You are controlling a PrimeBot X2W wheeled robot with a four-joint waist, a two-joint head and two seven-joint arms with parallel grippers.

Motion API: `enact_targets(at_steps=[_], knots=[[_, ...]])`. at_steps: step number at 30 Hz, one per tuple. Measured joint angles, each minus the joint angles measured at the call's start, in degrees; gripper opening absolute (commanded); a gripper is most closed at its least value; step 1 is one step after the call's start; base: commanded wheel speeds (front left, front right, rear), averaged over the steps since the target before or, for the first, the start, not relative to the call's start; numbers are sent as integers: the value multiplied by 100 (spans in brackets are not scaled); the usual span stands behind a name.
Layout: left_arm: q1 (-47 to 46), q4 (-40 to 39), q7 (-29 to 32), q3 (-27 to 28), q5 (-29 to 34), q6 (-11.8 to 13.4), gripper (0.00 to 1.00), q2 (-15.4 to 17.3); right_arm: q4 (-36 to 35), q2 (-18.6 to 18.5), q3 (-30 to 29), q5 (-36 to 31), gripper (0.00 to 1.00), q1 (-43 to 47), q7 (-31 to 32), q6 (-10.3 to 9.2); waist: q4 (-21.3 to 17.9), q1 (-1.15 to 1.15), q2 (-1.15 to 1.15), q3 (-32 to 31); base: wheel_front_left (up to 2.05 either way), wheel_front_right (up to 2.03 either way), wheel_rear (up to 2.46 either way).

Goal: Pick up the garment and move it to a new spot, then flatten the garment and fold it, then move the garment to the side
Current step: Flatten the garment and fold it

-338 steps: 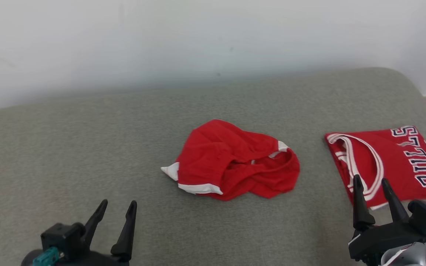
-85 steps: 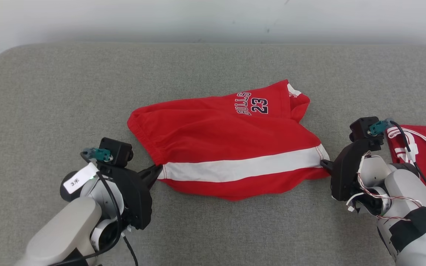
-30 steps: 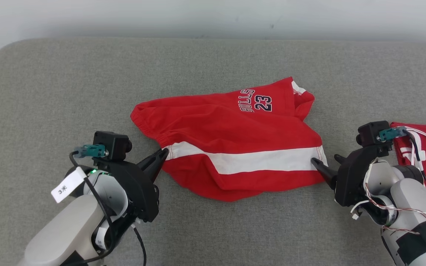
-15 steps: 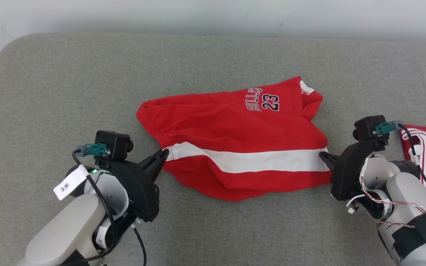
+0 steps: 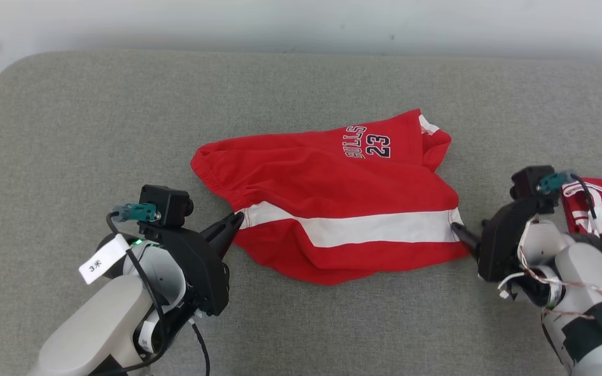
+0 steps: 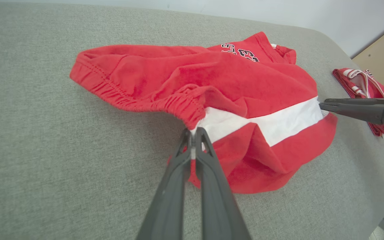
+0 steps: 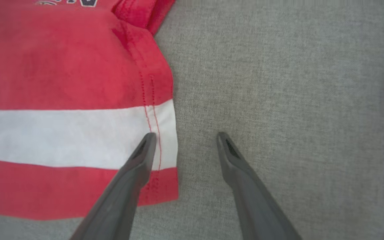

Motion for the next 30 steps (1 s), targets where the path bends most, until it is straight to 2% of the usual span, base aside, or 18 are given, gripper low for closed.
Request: enact_targets(at_steps=[2, 3, 4, 6, 11, 13, 14, 17, 18, 19, 30], knots=[[-14, -12, 42, -3, 0, 0, 0, -11, 19, 2, -4, 4, 76, -111, 90, -47, 13, 0, 0, 39, 0, 0, 0], [-16, -12, 44, -5, 0, -1, 0, -23, 32, 2, -4, 4, 70, -135, 137, -59, 26, 0, 0, 53, 0, 0, 0], [-17, -12, 48, -10, 0, -1, 0, -35, 44, 1, -2, 4, 69, -151, 189, -78, 42, 0, 0, 65, 0, 0, 0], [-67, -8, 73, -21, 0, -3, 0, -80, 67, -10, 0, 3, 51, -228, 313, -130, 100, 0, 0, 96, 0, 0, 0], [-122, 14, 73, -5, 0, -3, 0, -65, 125, 3, 60, 2, 42, -349, 447, -154, 171, 0, 0, 131, 0, 0, 0], [-122, 26, 73, -4, 0, -2, 0, -65, 127, 23, 84, 2, 34, -350, 472, -154, 182, 0, 0, 134, 0, 0, 0], [-122, 31, 73, -4, 0, -2, 0, -65, 127, 27, 91, 2, 34, -351, 491, -154, 185, 0, 0, 134, 0, 0, 0], [-122, 34, 73, -2, -1, -2, 0, -65, 127, 46, 116, 2, 19, -355, 536, -156, 188, 0, 0, 134, 0, 0, 0], [-122, 34, 73, -2, -1, -2, 0, -65, 127, 46, 116, 2, 6, -355, 536, -156, 188, 0, 0, 134, 0, 0, 0], [-122, 38, 73, -3, -1, -2, 0, -65, 123, 65, 136, 1, 0, -358, 564, -162, 186, 0, 0, 132, 0, 0, 0], [-121, 54, 64, 5, -2, -3, 0, -58, 9, 65, 152, -1, 0, -324, 555, -194, 124, 0, 0, 96, 0, 0, 0]])
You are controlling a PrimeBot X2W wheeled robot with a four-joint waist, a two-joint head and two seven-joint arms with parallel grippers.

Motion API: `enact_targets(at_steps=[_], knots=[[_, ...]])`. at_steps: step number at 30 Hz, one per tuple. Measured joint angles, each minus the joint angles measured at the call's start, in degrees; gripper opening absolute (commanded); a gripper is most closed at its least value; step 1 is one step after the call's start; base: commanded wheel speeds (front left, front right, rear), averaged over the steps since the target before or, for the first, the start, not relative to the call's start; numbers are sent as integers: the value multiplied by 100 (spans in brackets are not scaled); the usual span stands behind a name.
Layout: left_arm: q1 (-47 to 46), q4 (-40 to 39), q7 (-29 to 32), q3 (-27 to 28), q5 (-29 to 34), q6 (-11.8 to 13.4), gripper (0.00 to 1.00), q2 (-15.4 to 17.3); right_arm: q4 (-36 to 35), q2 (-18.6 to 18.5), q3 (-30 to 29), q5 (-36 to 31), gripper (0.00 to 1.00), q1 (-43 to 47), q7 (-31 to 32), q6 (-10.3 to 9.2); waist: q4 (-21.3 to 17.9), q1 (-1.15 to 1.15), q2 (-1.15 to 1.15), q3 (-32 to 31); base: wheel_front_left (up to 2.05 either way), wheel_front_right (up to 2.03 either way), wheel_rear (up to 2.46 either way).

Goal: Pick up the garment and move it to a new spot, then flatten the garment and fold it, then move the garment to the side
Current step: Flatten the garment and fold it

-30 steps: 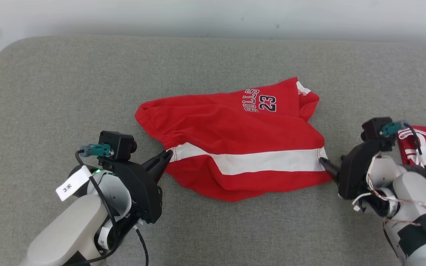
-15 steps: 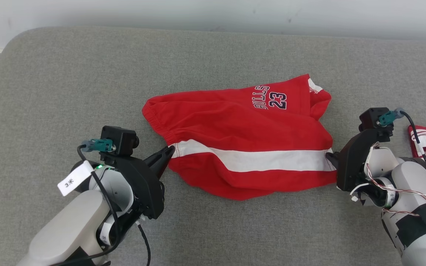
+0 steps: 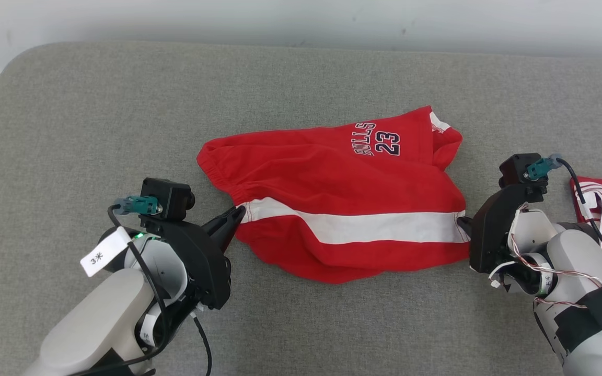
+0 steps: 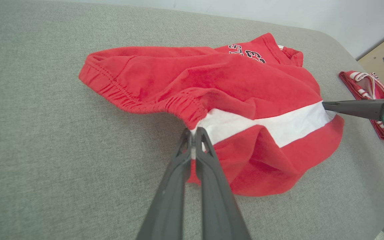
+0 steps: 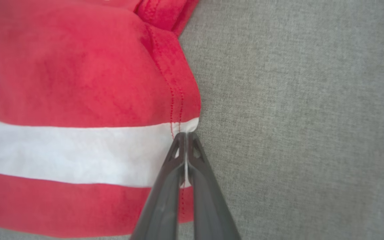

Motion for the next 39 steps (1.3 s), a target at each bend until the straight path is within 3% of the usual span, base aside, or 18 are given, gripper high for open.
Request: enact_targets(at_steps=[5, 10, 21, 31, 35, 39], knots=[[1, 2, -64, 27, 0, 0, 0, 3, -387, 4, -149, 2, 0, 23, -277, -21, -29, 0, 0, -31, 0, 0, 0], [-105, -107, -506, 335, 1, 7, 0, -22, -905, -77, -530, 18, 0, -44, -767, -156, -54, 0, 0, -118, 0, 0, 0], [-100, -861, -1212, 725, -118, -57, 0, -27, -2006, 45, -1026, 520, 0, 406, -1428, -108, -162, -1, 0, -494, 0, 0, 0], [353, -2737, -1617, 1167, -769, -221, 0, 11, -4693, 353, -1793, 1686, 0, 1072, -1895, 208, -392, -1, -1, -861, 0, 0, 0], [488, -3470, -1546, 1158, -1150, -363, 0, -25, -5567, 465, -2076, 1982, 0, 1047, -1987, 191, -508, -1, 0, -915, 0, 0, 0], [471, -3697, -1289, 1078, -1274, -286, 0, -90, -5622, 449, -2116, 1935, 0, 893, -1949, 19, -592, -1, -1, -871, 0, 0, 0]])
